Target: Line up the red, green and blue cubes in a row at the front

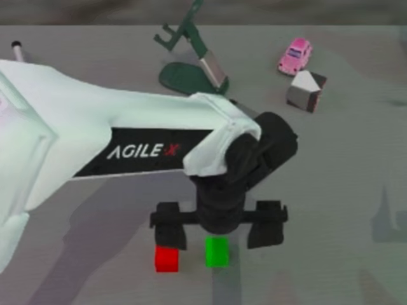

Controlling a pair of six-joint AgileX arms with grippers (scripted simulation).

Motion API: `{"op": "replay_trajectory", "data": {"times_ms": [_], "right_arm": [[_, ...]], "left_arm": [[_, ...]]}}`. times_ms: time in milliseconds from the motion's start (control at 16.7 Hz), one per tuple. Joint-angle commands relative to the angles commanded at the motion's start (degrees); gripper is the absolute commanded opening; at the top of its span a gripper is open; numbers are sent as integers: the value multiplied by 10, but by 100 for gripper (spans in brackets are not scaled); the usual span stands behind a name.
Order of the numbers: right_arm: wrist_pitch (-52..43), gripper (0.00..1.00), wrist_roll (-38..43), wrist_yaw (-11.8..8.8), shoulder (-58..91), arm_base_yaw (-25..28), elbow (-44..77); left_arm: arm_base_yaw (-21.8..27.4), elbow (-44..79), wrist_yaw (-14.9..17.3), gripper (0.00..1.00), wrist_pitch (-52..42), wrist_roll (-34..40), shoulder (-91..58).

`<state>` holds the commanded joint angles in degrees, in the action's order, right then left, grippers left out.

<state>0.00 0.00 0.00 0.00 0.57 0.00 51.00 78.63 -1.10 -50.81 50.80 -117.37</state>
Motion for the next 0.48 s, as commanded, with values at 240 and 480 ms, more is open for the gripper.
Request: {"op": "replay_trajectory", "data": {"times_ms": [240, 480], "right_arm": [[0, 100, 0, 0, 0, 0, 0], [0, 100, 0, 0, 0, 0, 0]], "left_arm": [[0, 9, 0, 100, -10, 0, 3], [-5, 61, 0, 100, -96, 4, 27]]}}
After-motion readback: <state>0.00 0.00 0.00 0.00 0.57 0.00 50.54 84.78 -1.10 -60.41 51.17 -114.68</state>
